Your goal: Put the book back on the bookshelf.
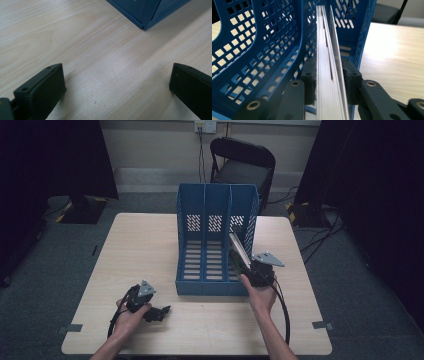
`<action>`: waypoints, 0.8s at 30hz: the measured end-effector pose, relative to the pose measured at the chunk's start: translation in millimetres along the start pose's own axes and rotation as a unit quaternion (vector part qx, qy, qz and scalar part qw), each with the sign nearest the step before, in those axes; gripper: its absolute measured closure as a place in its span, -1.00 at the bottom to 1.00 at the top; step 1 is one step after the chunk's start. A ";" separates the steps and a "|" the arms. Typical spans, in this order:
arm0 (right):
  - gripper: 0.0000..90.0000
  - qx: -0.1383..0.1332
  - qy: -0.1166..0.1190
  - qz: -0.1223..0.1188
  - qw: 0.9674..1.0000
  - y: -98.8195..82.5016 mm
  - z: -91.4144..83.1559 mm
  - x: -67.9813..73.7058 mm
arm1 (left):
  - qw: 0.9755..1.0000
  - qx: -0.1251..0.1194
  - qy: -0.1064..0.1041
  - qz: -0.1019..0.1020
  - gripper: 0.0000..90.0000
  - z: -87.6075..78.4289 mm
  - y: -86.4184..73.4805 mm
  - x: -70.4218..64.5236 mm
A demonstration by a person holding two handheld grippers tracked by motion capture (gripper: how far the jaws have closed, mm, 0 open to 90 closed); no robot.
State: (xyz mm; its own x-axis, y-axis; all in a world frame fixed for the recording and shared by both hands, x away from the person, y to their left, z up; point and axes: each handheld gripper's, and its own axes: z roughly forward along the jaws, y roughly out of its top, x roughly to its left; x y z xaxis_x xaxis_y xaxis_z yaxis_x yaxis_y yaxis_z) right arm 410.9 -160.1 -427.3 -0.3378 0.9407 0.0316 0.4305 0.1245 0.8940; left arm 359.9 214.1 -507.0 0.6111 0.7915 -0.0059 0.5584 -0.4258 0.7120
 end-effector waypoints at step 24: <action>0.47 0.003 0.020 0.040 0.999 -9.7 11.3 -3.3 | 1.000 0.000 -0.002 0.002 -1.00 1.2 1.2 0.0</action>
State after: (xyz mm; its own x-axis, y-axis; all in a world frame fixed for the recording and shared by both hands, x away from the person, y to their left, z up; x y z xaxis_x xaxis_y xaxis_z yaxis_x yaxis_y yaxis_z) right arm 417.3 -160.8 -441.1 -0.3357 0.9343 0.1199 0.4617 0.0522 0.8855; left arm 361.3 213.1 -507.1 0.6156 0.7881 -0.0060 0.5560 -0.4288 0.7120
